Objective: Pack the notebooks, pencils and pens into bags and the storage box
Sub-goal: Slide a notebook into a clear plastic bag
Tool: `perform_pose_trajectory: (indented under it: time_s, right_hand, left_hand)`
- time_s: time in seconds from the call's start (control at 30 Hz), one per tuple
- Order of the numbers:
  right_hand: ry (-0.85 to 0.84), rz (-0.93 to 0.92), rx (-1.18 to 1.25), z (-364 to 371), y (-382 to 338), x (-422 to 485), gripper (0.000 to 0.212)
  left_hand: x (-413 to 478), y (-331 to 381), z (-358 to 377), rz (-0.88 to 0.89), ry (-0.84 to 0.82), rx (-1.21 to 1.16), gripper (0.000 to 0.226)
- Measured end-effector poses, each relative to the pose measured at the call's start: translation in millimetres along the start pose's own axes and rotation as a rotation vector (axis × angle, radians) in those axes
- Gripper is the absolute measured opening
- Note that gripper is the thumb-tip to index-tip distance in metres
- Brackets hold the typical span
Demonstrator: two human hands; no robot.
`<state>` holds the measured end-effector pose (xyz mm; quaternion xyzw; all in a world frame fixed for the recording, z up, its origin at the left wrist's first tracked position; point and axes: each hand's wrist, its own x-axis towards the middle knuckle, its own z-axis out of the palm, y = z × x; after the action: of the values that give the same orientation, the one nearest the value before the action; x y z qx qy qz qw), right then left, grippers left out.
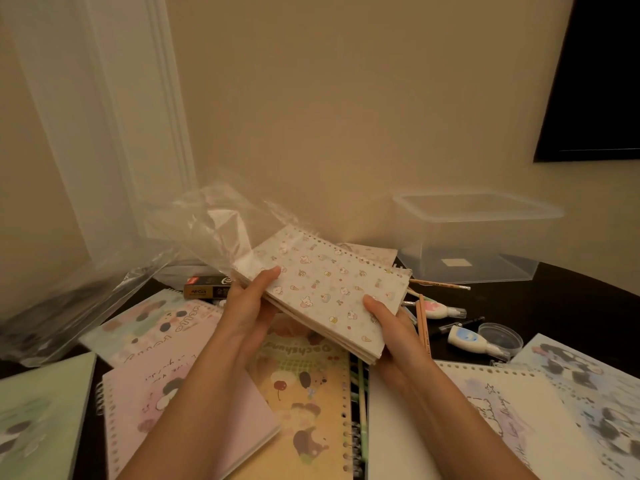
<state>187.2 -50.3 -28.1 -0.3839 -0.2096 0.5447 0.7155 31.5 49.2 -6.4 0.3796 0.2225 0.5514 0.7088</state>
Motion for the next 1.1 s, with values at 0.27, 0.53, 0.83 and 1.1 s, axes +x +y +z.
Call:
perform_pose_trajectory:
  time_s: [0.27, 0.53, 0.83, 1.1]
  right_hand:
    - [0.095, -0.163, 0.002, 1.0, 4.2, 1.8, 0.041]
    - [-0.012, -0.2, -0.097, 2.8, 8.1, -0.2, 0.045]
    - [0.05, -0.2, -0.047, 2.1, 3.9, -1.3, 0.035]
    - [0.073, -0.192, -0.085, 5.7, 0.1, -4.0, 0.031]
  left_hand:
    - [-2.9, -16.9, 15.6, -0.058, 0.098, 0.052, 0.047]
    - [-0.5, 1.2, 11.6, 0.001, 0.127, 0.032, 0.035]
    - [-6.2, -4.3, 11.6, -0.079, -0.012, 0.129, 0.039]
    - [-6.5, -2.3, 11.3, -0.038, 0.021, 0.132, 0.057]
